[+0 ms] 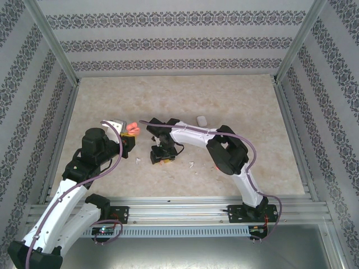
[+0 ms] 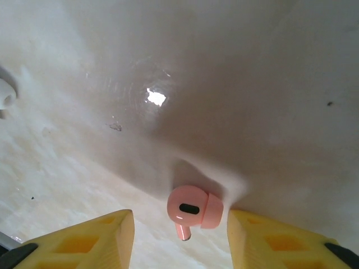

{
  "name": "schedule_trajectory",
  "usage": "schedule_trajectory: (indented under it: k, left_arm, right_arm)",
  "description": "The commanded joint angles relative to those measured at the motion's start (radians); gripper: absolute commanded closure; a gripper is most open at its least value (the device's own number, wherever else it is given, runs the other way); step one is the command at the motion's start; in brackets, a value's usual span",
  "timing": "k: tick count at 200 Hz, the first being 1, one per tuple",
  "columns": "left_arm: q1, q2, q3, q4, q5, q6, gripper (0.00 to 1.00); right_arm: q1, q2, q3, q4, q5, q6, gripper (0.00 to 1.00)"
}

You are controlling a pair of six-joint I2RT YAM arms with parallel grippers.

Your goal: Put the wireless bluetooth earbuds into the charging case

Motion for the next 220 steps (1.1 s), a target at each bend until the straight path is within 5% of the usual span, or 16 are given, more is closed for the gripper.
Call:
schedule_trajectory:
  k: [1, 160, 220]
  left_arm:
    - [0.008, -0.014, -0.006, -0.006, 0.001, 0.011, 1.00]
    - [0.008, -0.015, -0.011, -0.014, 0.030, 0.015, 1.00]
    - [0.007, -0.044, -0.022, -0.014, 0.057, 0.017, 1.00]
  right_arm:
    - [0.015, 0.030, 0.038, -0.034, 0.019, -0.025, 0.54]
    - [0.005, 0.140, 0.141, -0.098, 0.006, -0.048, 0.68]
    - [-0.004, 0.072, 0.093, -0.063, 0.060, -0.060, 0.75]
